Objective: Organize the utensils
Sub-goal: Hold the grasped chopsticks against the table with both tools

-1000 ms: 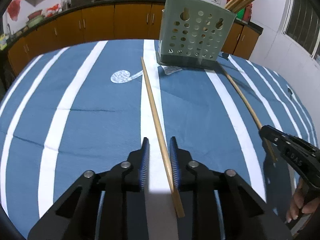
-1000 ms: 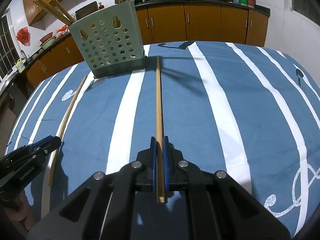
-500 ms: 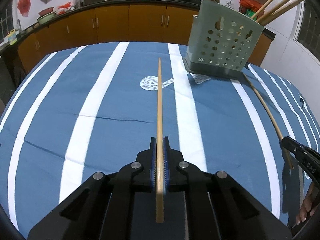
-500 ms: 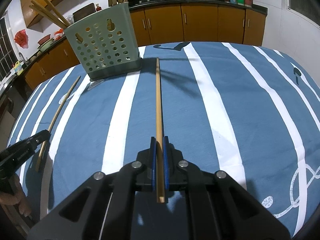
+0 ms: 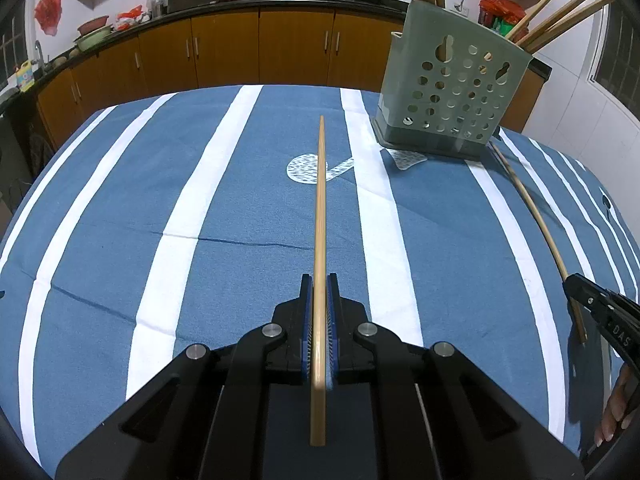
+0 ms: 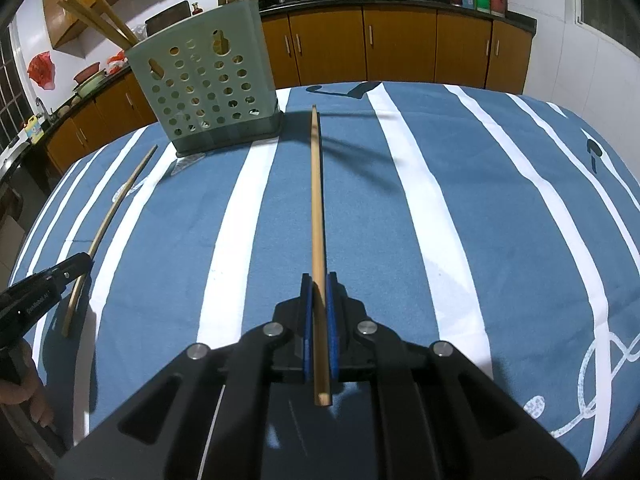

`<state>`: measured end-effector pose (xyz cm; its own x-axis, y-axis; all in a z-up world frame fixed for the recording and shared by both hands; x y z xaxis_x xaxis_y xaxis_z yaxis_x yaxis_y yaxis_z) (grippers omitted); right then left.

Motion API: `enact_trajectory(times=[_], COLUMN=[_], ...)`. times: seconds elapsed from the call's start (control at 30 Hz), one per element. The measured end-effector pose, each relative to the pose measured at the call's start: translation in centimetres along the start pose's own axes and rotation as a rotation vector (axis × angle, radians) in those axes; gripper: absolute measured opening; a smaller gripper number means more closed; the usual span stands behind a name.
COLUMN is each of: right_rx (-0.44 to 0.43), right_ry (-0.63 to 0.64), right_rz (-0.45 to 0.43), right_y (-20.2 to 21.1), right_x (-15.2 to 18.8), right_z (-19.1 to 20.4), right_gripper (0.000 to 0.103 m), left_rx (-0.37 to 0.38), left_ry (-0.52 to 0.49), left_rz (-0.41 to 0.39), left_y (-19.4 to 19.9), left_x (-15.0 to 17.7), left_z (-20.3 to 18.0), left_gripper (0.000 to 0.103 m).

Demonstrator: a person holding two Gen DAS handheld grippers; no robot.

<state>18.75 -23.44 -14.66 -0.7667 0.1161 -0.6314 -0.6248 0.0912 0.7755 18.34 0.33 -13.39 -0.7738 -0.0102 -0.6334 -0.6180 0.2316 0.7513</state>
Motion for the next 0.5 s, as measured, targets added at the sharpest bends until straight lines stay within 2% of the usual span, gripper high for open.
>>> enact_trajectory(times=[0.5], right_rx=[0.013], right_ry=[0.018], right_rz=[-0.012], right_y=[0.05], right_x=[0.03], right_z=[0.05], right_gripper=[0.009], left_rx=[0.0], left_ry=[-0.001], left_rz=[0.0], left_y=[-0.02], left_x=[0.01], left_z=[0.03], left_gripper=[0.008])
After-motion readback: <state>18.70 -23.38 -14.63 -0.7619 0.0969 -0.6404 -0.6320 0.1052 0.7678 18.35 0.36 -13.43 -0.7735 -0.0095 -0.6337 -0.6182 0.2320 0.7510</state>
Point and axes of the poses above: each gripper's, at about its wrist camera, not at the fingertips, and y roughly against the way its jaws point, z to its left, x to its underside, the point moved 7 cm from there along -y, roughly the way its jaws point, and after that the axes turned 9 degrees about x, right-handed, at the moved point
